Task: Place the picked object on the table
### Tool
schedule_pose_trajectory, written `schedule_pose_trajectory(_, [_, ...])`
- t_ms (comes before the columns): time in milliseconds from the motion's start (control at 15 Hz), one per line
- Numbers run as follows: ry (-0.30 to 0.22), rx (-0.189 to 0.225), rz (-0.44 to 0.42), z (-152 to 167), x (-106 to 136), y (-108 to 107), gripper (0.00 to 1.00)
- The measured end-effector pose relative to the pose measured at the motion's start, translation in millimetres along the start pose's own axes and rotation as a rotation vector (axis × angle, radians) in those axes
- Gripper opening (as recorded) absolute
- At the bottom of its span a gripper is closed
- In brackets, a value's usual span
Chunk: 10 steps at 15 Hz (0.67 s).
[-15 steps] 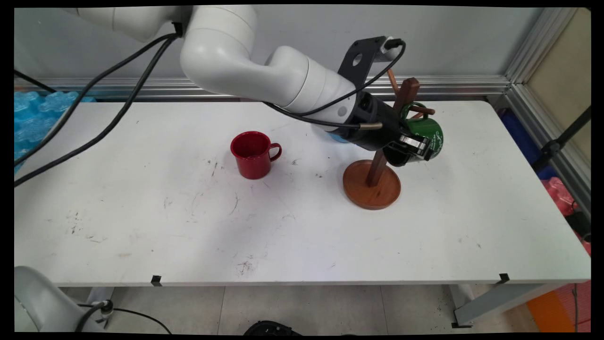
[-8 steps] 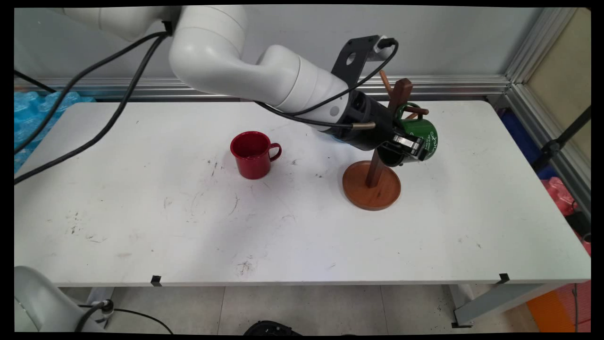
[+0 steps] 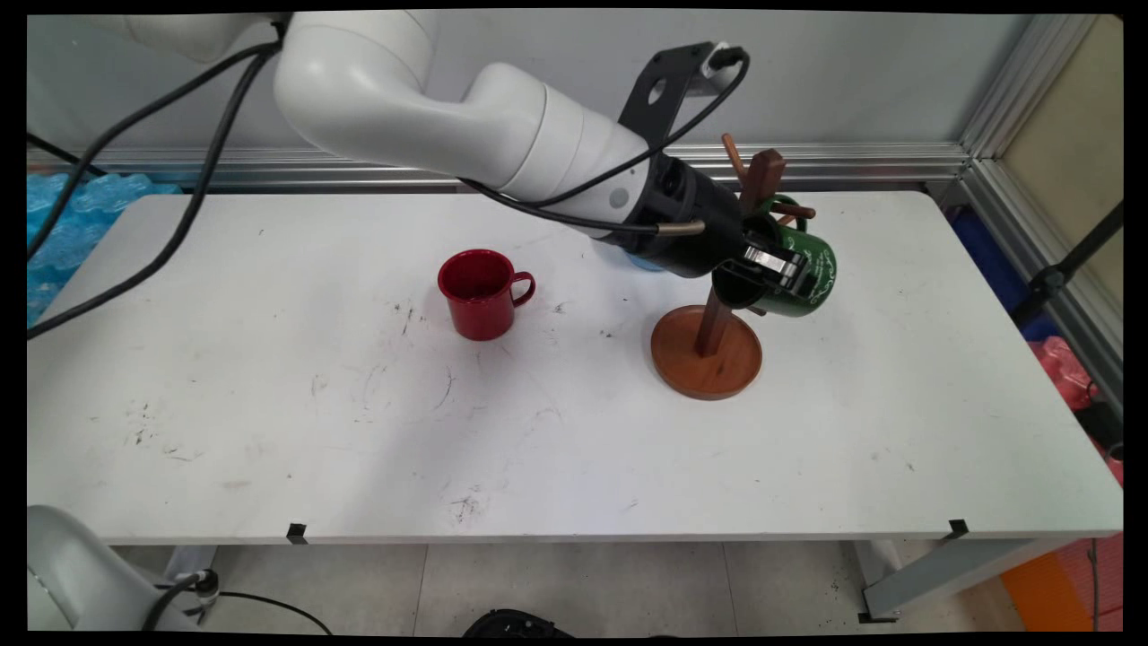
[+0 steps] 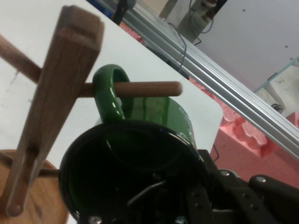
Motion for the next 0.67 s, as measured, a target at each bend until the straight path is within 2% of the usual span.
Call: schedule_pose_trajectory(667, [0.019, -0.034, 0.033, -15, 8, 13, 0.0])
